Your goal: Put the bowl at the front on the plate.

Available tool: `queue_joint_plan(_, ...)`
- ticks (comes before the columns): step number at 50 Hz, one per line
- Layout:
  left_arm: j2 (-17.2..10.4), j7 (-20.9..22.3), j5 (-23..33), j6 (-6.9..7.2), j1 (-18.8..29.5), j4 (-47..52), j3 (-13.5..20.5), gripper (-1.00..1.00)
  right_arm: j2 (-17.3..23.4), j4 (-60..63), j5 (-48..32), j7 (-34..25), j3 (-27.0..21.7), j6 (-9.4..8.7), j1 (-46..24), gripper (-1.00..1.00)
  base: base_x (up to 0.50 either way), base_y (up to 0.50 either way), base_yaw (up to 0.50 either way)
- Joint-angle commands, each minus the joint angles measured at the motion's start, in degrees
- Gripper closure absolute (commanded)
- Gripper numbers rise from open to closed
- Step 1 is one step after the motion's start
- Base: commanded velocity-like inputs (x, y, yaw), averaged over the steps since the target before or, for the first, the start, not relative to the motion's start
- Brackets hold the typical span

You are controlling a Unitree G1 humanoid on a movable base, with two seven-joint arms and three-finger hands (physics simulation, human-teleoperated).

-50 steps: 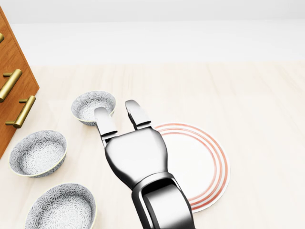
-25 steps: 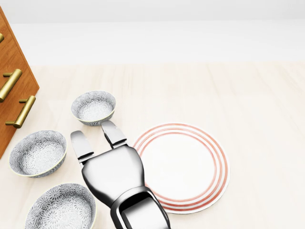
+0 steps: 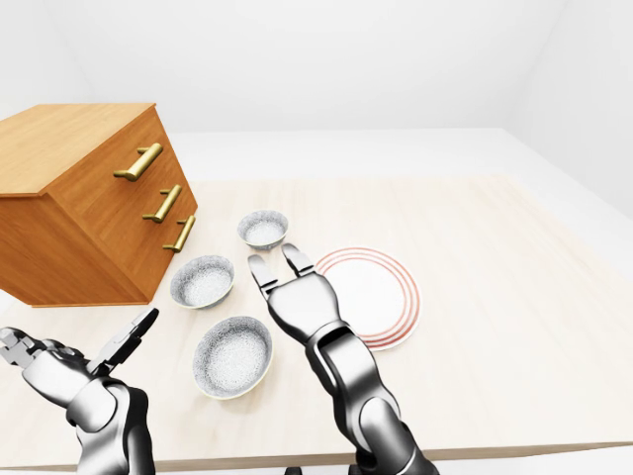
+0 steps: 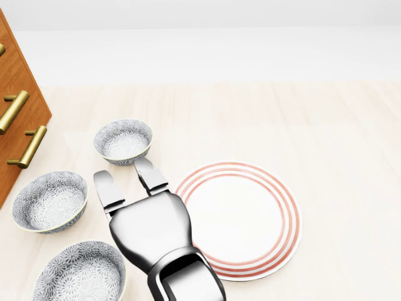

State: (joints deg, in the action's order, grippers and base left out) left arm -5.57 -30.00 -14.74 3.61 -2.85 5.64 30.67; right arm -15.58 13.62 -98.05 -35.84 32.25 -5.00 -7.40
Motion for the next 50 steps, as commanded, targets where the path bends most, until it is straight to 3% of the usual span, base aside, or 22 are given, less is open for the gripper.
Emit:
queue_joint_plan(1,0.02,0.00,0.02,-0.11,-0.01,-0.08,-0.05,-1.00,0.21,0.32,0.19,0.35,-0.11,0.00,0.11,-1.00,0.00,0.00,0.00)
queue_joint_plan(13,-0.08,0.00,0.02,-0.57,0.25,-0.87,-0.13,-1.00,0.56,-0.59,-0.52,-1.18,1.16,0.00,0.56,-1.00,0.00,0.00,0.00)
queue_joint_plan(19,0.07,0.00,-0.22,0.40,-0.32,0.81,0.02,-1.00,-0.12,-1.08,-2.24,-2.04,3.66,0.00,0.23,-1.00,0.00,0.00,0.00)
queue_joint_plan(21,0.07,0.00,-0.02,-0.60,0.16,-0.56,-0.09,-1.00,-0.88,-1.07,-2.37,-2.54,4.67,0.00,0.21,-1.00,0.00,0.00,0.00)
queue_joint_plan(24,0.02,0.00,-0.23,-0.24,-0.06,0.02,-0.02,-1.00,-0.94,-2.83,-1.01,-1.88,5.22,0.00,0.75,-1.00,0.00,0.00,0.00)
queue_joint_plan(26,0.00,0.00,-0.11,-1.16,0.27,-1.20,-0.09,-1.00,-0.80,-4.59,-0.58,-0.11,5.81,0.00,0.94,-1.00,0.00,0.00,0.00)
queue_joint_plan(28,-0.08,0.00,-0.28,-0.86,0.12,-0.79,-0.13,-1.00,-1.06,-5.39,-0.04,0.79,6.11,0.00,1.09,-1.00,0.00,0.00,0.00)
queue_joint_plan(32,-0.13,0.00,-0.34,-0.87,0.04,-0.74,-0.17,-1.00,-0.84,-7.24,0.69,1.28,6.94,2.02,1.05,-1.00,0.00,0.00,0.00)
queue_joint_plan(34,-0.09,0.00,-0.47,0.27,-0.35,0.78,-0.03,-1.00,-0.76,-7.39,2.46,1.63,7.81,3.75,1.57,-1.00,0.00,0.00,0.00)
queue_joint_plan(35,-0.02,0.00,-0.38,0.38,-0.32,0.87,0.03,-1.00,-0.93,-7.58,0.65,1.08,8.31,2.74,1.80,-1.00,0.00,0.00,0.00)
queue_joint_plan(36,0.01,0.00,-0.15,-0.36,0.01,-0.13,-0.02,-1.00,-0.75,-7.60,2.51,1.44,8.16,4.09,1.77,-1.00,0.00,0.00,0.00)
queue_joint_plan(39,0.01,0.00,0.00,-1.25,0.26,-1.18,-0.21,-1.00,-0.93,-8.03,1.93,1.96,9.39,3.74,2.45,-1.00,0.00,0.00,0.00)
queue_joint_plan(41,-0.05,0.00,-0.06,-1.27,0.18,-1.14,-0.30,-1.00,-0.84,-8.67,2.23,2.70,9.83,4.09,2.61,-1.00,0.00,0.00,0.00)
queue_joint_plan(42,-0.07,0.00,-0.41,-0.47,-0.12,-0.17,-0.21,-1.00,-1.09,-9.47,2.41,2.70,10.57,4.50,2.70,-1.00,0.00,0.00,0.00)
queue_joint_plan(47,-0.03,0.00,-0.21,-0.95,0.09,-0.78,-0.26,-1.00,-0.57,-13.15,3.69,6.18,11.13,6.06,3.24,-1.00,0.00,0.00,0.00)
queue_joint_plan(50,0.12,0.00,-0.69,1.21,-0.64,1.89,0.12,-1.00,-0.57,-14.71,5.25,6.39,12.01,8.30,3.42,-1.00,0.00,0.00,0.00)
